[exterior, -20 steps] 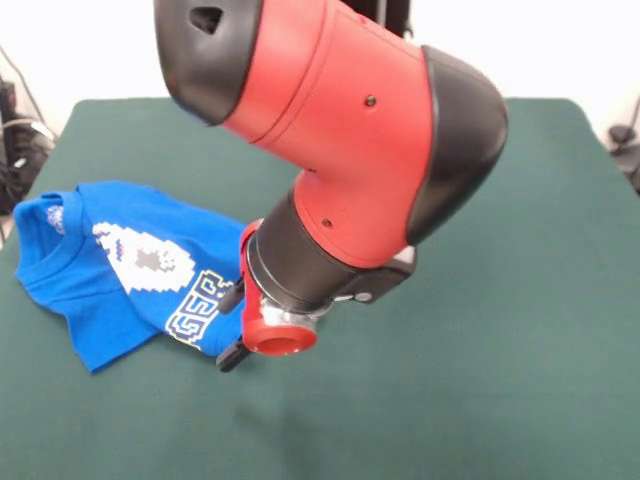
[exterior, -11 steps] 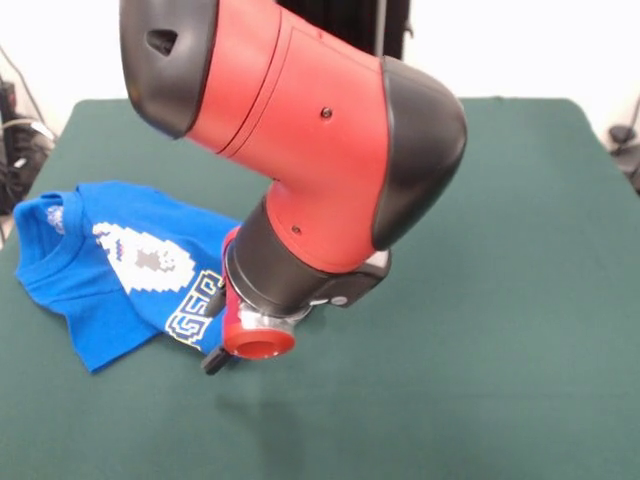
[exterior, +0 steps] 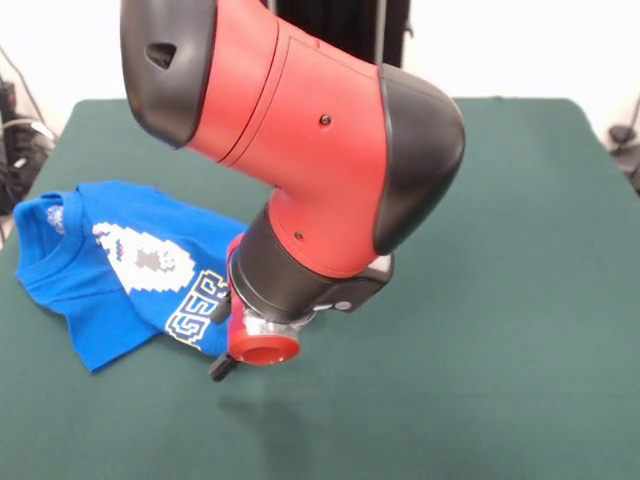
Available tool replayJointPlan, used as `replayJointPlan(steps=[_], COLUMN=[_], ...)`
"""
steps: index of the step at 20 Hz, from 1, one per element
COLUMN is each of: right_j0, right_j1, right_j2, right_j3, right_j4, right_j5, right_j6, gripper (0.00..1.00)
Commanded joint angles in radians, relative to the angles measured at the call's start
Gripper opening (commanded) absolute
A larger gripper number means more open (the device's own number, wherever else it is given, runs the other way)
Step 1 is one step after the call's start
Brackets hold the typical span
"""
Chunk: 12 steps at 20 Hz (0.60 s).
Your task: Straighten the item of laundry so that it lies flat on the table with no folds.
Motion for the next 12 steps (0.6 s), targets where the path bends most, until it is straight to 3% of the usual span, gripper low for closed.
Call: replayJointPlan(steps=[1,6,12], right_j0=[0.005,-0.021,-0.010], right_j1=[0.045,0.051,0.055], right_j2=[0.161,0.201,0.187], right_j3=[0.155,0.148,0.154], right_j4=[0.090,0.146,0.130], right_j5=[-0.017,0.051,0.023], right_j6=[-0.249,-0.327,-0.338], gripper=[1.00,1.00,1.00])
